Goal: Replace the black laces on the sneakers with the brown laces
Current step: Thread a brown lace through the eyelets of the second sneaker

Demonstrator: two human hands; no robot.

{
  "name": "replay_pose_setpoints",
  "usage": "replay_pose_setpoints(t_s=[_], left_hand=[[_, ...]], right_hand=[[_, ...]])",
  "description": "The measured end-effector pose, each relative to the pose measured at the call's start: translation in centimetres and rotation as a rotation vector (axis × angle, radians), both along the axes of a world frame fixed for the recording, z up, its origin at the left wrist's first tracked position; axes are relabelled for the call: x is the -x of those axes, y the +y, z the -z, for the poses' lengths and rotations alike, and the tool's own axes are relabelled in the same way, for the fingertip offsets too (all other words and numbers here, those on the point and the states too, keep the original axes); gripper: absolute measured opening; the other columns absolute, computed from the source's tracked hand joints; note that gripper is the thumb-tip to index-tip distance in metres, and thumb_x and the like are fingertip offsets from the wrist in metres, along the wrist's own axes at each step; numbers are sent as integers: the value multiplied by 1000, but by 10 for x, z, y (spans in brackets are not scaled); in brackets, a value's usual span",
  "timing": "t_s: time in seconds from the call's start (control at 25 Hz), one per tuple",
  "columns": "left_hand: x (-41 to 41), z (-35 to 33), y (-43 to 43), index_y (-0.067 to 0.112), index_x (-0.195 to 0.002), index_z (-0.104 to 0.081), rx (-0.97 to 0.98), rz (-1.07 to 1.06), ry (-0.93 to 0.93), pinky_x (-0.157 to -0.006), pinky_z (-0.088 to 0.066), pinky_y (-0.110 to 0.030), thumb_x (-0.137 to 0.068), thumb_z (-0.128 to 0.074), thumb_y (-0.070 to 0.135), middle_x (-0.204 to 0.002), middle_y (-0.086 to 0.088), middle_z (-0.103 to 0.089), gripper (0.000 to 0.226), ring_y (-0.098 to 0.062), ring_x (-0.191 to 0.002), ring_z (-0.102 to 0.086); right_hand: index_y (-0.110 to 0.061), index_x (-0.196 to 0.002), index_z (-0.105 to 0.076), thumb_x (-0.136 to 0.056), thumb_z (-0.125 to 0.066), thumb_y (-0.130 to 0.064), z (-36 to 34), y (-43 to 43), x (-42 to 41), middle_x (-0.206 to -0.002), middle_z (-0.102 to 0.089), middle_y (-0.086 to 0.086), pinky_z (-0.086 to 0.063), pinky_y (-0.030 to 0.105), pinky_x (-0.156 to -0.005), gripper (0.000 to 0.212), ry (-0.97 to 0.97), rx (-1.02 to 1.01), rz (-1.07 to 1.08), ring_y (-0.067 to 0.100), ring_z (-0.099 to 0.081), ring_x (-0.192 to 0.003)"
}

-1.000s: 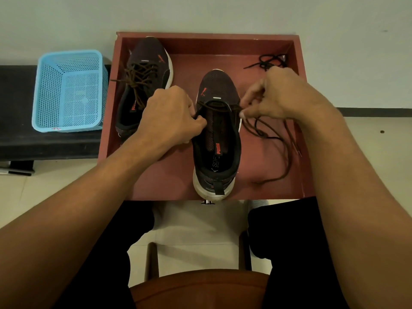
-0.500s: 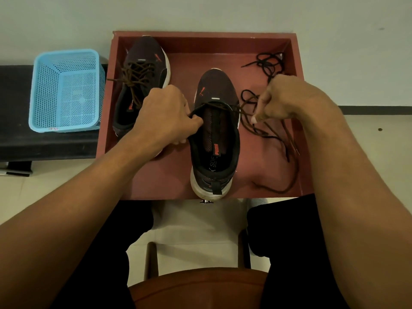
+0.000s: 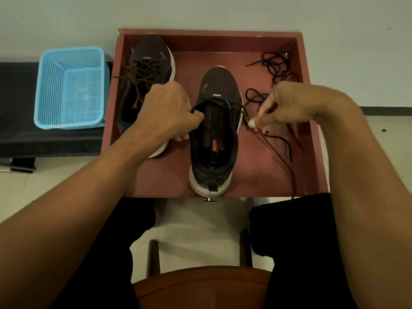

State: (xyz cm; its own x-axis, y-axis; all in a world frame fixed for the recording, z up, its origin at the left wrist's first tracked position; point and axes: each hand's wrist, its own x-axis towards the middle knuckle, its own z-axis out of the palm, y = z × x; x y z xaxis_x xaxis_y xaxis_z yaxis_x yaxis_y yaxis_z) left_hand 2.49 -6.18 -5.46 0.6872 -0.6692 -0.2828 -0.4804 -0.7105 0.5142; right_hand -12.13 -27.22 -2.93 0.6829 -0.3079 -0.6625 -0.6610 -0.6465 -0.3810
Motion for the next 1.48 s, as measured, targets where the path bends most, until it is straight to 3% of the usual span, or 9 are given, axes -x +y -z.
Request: replay_pose_setpoints(t_s=[0.12,0.32,0.48,0.6,0.68,0.84,1.12,1.32,1.48], left_hand=[[-1,0,-1,6,-77,-71,-1,14,-3,-49,-57,-20,-92,-72,22,-51,-1,-68,22,-11,-45,-69],[1,1,-3,6,-77,-70,8,25,-9,-47,-58,-20,-91,-73,22,-52,-3,-68,21,-11,-44,-69],[1,1,-2,9,-76,-71,1,80,-30,-52,-60,-23,-90,-73,25,-54,-2,-69,22,-11,-45,-69],[-5,7,-2,15,-83,-70,3,132,-133,-76,-62,-37,-88,-73,40,-75,0,-72,26,-18,-69,-72],[-5,9,-8,18,-105,-69,133,154,-243,-90,-55,-38,-89,-71,46,-104,1,-64,32,-18,-92,-63],[3,4,-30,18,-130,-64,418,238,-188,-88,-53,-27,-99,-63,31,-116,9,-67,34,-7,-88,-63],[-4,7,-31,17,-100,-76,530,164,-46,-76,-60,-27,-97,-72,31,-80,13,-76,15,1,-73,-72],[-24,10,-23,20,-111,-74,499,59,-106,-86,-58,-23,-93,-72,22,-101,10,-76,18,0,-91,-70],[-7,0,-29,21,-128,-67,546,239,-210,-97,-52,-21,-93,-71,40,-116,12,-72,39,-2,-108,-67]], right_hand=[[-27,-84,-84,-96,-71,-47,11,-7,4,-80,-78,-17,-48,32,-98,27,-114,33,95,6,-71,-97],[-27,-94,-82,-84,-87,-30,28,-2,-13,-85,-72,-13,-46,24,-84,11,-258,143,138,11,-68,-92],[-25,-93,-82,-89,-82,-25,29,1,-14,-84,-69,-14,-42,0,-65,4,-271,139,115,-5,-61,-73],[-17,-86,-79,-90,-74,-23,25,1,-14,-85,-78,-4,-61,28,-83,9,-452,46,259,10,-73,-79],[-13,-86,-76,-92,-70,-16,21,2,-16,-81,-79,3,-60,38,-79,9,-592,-80,307,19,-73,-75],[-13,-99,-78,-94,-77,-22,16,6,-21,-80,-77,7,-57,31,-80,10,-785,-250,250,18,-68,-75],[-17,-98,-80,-91,-82,-31,22,-1,-17,-77,-74,-5,-51,26,-80,15,-816,-323,248,13,-64,-77],[-13,-103,-81,-92,-81,-32,24,-13,-11,-79,-73,3,-53,24,-79,22,-858,-258,364,13,-63,-75],[-18,-97,-81,-91,-82,-34,22,1,-23,-81,-77,-6,-56,24,-79,17,-849,-253,261,6,-68,-77]])
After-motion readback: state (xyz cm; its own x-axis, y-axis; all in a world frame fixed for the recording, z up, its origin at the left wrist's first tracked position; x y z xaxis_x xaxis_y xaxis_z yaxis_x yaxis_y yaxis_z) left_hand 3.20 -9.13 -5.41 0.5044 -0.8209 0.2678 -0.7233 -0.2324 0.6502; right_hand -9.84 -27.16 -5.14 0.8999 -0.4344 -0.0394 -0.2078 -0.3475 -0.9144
